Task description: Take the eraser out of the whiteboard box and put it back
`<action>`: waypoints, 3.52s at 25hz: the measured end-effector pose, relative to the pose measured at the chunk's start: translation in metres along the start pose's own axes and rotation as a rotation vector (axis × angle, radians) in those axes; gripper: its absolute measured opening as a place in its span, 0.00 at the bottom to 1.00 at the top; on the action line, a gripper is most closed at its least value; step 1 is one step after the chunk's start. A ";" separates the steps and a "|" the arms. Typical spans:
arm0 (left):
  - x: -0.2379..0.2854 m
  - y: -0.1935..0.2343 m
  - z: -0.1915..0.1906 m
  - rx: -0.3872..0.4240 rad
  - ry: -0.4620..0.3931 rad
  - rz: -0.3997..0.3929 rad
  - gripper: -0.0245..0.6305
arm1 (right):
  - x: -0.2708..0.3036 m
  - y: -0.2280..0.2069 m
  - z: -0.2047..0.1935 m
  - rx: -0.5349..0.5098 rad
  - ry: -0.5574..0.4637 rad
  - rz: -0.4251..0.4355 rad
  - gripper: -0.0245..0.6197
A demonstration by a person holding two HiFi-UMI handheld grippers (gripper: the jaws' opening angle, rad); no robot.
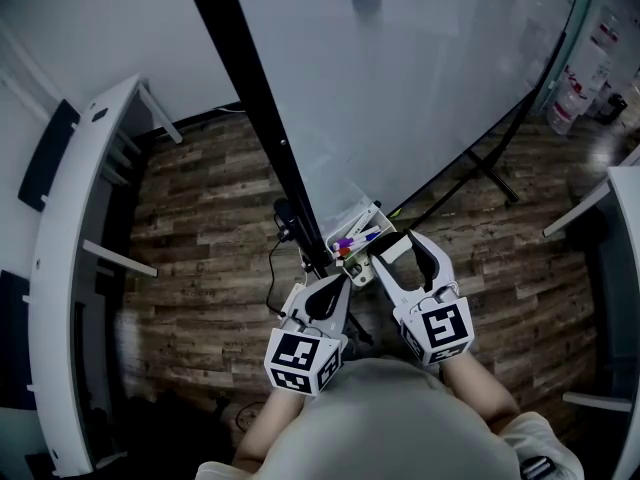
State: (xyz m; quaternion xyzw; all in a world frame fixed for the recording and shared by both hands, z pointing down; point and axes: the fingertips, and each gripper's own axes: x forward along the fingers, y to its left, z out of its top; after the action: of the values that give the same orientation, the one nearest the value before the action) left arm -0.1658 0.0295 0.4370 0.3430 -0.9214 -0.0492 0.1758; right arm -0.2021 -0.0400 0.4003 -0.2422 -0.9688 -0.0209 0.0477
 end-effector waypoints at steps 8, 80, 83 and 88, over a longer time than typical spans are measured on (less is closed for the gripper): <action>0.003 -0.001 0.000 -0.006 0.002 -0.001 0.04 | 0.005 -0.001 -0.008 -0.001 0.025 0.006 0.45; -0.001 -0.035 -0.002 0.017 0.004 -0.116 0.04 | -0.020 0.001 -0.015 0.011 0.053 -0.066 0.48; -0.001 -0.041 -0.003 0.022 0.008 -0.132 0.04 | -0.027 0.002 -0.013 0.018 0.047 -0.079 0.48; -0.001 -0.049 -0.004 0.029 0.010 -0.154 0.04 | -0.039 0.005 -0.013 0.030 0.043 -0.100 0.41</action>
State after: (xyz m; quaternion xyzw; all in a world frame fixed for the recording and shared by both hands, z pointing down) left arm -0.1339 -0.0072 0.4303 0.4155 -0.8921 -0.0476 0.1713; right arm -0.1643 -0.0552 0.4089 -0.1921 -0.9787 -0.0139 0.0710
